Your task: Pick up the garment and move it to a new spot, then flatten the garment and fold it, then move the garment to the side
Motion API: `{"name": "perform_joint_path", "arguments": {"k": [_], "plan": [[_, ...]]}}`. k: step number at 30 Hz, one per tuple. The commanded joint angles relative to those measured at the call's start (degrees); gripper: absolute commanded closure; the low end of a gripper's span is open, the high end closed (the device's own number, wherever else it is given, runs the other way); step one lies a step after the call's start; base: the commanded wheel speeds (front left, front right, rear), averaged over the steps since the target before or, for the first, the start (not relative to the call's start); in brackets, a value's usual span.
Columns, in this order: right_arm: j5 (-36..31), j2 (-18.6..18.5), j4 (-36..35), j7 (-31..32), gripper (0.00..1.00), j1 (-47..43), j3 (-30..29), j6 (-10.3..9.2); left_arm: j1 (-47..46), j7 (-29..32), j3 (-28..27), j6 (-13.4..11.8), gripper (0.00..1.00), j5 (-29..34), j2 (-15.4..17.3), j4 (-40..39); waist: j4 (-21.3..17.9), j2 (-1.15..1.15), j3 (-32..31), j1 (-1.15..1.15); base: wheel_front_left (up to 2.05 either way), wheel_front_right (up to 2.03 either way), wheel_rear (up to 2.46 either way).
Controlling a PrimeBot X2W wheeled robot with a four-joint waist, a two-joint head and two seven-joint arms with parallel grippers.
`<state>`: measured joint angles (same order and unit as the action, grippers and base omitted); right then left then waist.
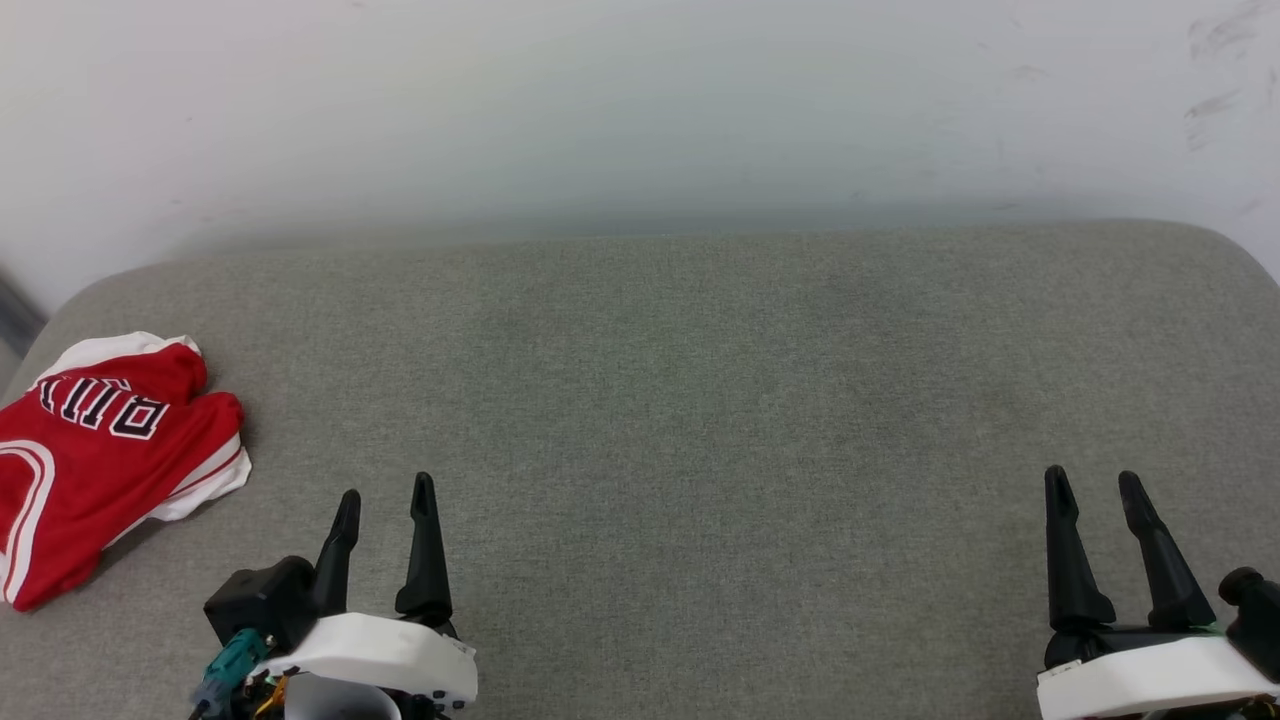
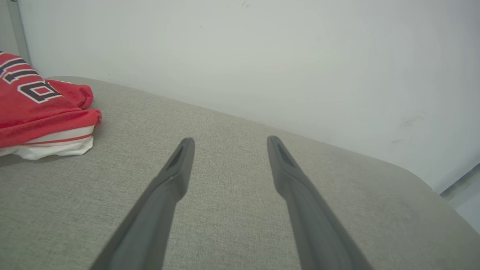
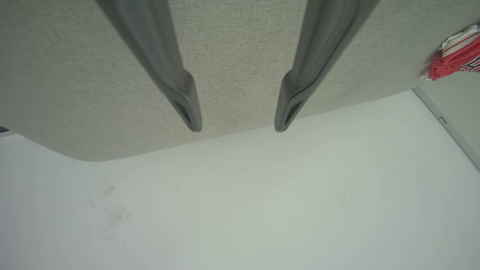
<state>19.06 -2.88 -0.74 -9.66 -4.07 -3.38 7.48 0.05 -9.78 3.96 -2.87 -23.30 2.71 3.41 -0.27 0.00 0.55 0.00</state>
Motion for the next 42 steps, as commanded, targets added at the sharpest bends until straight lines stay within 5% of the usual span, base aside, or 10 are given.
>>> {"name": "perform_joint_path", "arguments": {"k": [1,42], "plan": [[-1.5,0.0,-1.0,-0.6,0.00,-0.2,0.1,0.01,0.2,-0.6,0.3,-0.2,0.00,1.7,0.2,-0.8,0.0,0.00,0.0,0.00,0.00,0.00,0.00],[-15.8,0.0,-3.7,-5.3,0.00,-3.7,1.4,0.01,3.0,-5.2,2.0,-0.8,0.00,15.8,0.2,-0.9,-0.2,0.00,-0.6,0.00,0.00,0.00,0.00]]}}
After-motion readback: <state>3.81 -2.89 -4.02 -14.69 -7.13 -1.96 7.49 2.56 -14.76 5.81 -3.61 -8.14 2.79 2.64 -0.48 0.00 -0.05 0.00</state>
